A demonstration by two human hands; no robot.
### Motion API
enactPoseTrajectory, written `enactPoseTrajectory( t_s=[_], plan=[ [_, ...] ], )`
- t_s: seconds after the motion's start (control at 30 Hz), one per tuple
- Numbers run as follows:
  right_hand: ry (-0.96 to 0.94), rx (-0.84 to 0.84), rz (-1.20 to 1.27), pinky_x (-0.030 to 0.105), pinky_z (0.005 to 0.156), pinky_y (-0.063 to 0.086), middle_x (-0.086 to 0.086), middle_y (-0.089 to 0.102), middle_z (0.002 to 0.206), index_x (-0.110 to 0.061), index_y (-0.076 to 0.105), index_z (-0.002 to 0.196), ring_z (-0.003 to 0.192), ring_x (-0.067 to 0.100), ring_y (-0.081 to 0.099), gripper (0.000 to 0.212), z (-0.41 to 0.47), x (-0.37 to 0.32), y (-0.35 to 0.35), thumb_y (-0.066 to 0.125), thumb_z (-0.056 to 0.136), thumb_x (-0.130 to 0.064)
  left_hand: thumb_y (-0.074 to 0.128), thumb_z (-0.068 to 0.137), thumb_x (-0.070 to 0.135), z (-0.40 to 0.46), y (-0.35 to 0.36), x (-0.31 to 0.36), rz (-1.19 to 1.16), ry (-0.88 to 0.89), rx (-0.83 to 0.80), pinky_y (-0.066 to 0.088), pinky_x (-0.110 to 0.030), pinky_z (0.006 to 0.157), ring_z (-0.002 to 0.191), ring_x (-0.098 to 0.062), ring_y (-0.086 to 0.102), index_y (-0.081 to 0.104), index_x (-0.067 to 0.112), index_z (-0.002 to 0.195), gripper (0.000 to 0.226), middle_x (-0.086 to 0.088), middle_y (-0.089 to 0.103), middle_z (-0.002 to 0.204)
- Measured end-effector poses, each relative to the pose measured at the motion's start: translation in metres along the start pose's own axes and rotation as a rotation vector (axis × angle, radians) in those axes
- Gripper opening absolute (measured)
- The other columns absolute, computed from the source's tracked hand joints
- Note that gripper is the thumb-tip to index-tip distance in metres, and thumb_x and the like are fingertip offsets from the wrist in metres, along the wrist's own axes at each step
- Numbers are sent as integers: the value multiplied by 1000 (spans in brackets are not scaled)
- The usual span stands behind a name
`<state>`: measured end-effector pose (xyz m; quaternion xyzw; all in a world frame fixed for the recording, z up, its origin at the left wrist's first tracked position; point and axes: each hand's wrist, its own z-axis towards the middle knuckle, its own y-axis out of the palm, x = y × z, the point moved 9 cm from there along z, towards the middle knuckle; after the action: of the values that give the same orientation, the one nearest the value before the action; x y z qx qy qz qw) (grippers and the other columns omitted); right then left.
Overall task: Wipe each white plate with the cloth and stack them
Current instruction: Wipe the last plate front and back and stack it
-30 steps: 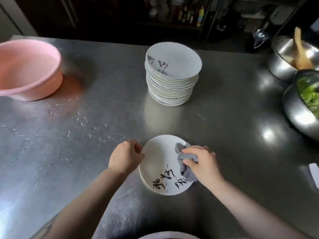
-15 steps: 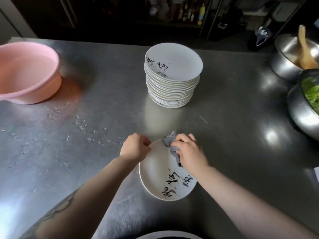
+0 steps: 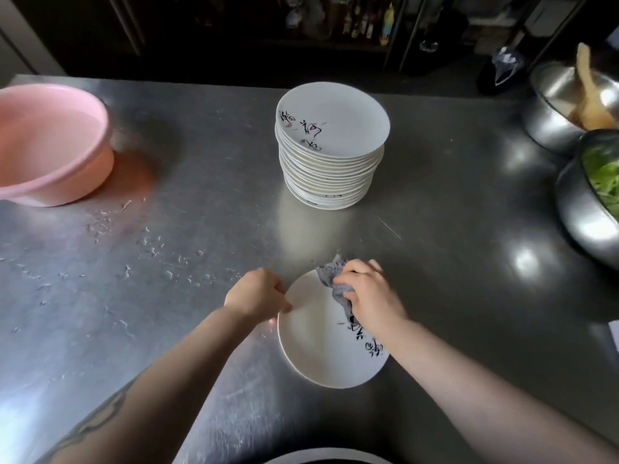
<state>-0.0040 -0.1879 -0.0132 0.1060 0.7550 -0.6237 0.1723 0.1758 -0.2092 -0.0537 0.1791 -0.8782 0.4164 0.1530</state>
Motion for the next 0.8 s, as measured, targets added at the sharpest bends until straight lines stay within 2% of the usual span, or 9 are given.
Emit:
enactPoseTrajectory(
  t_s=[0.1, 0.2, 0.27, 0.4, 0.5, 0.53, 0.67, 0.73, 0.8],
  plan=[
    [3, 1, 25, 35, 84, 45, -6, 58, 115, -18, 71, 112, 105, 22, 44, 35, -1, 3, 1, 55, 87, 1, 75, 77, 26, -6, 8, -2, 100, 7, -103, 47, -20, 57, 56, -4, 64, 60, 18, 62, 22, 5, 70, 58],
    [-13, -7, 61, 34, 85, 45, -6, 59, 116, -18, 70, 112, 106, 21, 44, 33, 2, -7, 5, 58, 87, -1, 76, 77, 36, -5, -13, 15, 36, 49, 126, 51, -25, 70, 79, -16, 66, 64, 25, 74, 17, 6, 70, 79],
    [-32, -23, 69, 35, 86, 46, -7, 59, 117, -19, 70, 112, 106, 21, 44, 32, 4, -13, 8, 59, 87, -3, 76, 78, 35, -6, -19, 21, -7, 41, 187, 47, -26, 69, 82, -21, 64, 63, 25, 74, 17, 3, 68, 81],
    [-7, -1, 28, 35, 80, 48, -9, 59, 114, -23, 70, 110, 105, 21, 44, 35, 3, -6, 6, 56, 85, -3, 71, 81, 23, -7, 1, 3, 5, -27, -26, 47, -23, 61, 61, -11, 67, 60, 17, 59, 26, 3, 70, 58],
    [19, 24, 11, 33, 80, 48, -8, 59, 114, -22, 71, 108, 102, 22, 44, 37, 3, 2, 2, 56, 82, 0, 67, 86, 29, -14, 16, -5, 94, -22, -209, 45, -21, 58, 55, 0, 66, 65, 17, 57, 31, 6, 71, 58],
    [17, 21, 13, 33, 81, 47, -7, 59, 113, -21, 71, 106, 103, 23, 44, 36, 5, 1, 2, 56, 82, 0, 66, 86, 33, -14, 15, -1, 126, -3, -184, 45, -21, 58, 58, -3, 67, 64, 18, 58, 32, 6, 71, 59],
    [-36, -27, 71, 33, 85, 46, -6, 61, 116, -18, 71, 108, 105, 23, 44, 30, 12, -17, 8, 58, 86, -3, 70, 83, 37, -10, -17, 22, 30, 49, 210, 45, -27, 68, 84, -24, 65, 55, 23, 70, 25, 0, 67, 80],
    [-41, -35, 61, 32, 85, 46, -7, 61, 117, -20, 71, 109, 105, 22, 44, 31, 12, -17, 8, 59, 86, -3, 69, 84, 28, -9, -16, 18, -55, 18, 181, 47, -27, 67, 80, -24, 68, 57, 18, 70, 21, -2, 71, 73],
    [-3, -11, 27, 33, 82, 48, -8, 60, 115, -21, 71, 109, 104, 22, 43, 35, 10, -6, 4, 58, 83, -1, 64, 84, 18, -10, -6, 6, -84, -10, 47, 49, -25, 63, 67, -19, 71, 63, 11, 70, 16, -3, 72, 61]
  ],
)
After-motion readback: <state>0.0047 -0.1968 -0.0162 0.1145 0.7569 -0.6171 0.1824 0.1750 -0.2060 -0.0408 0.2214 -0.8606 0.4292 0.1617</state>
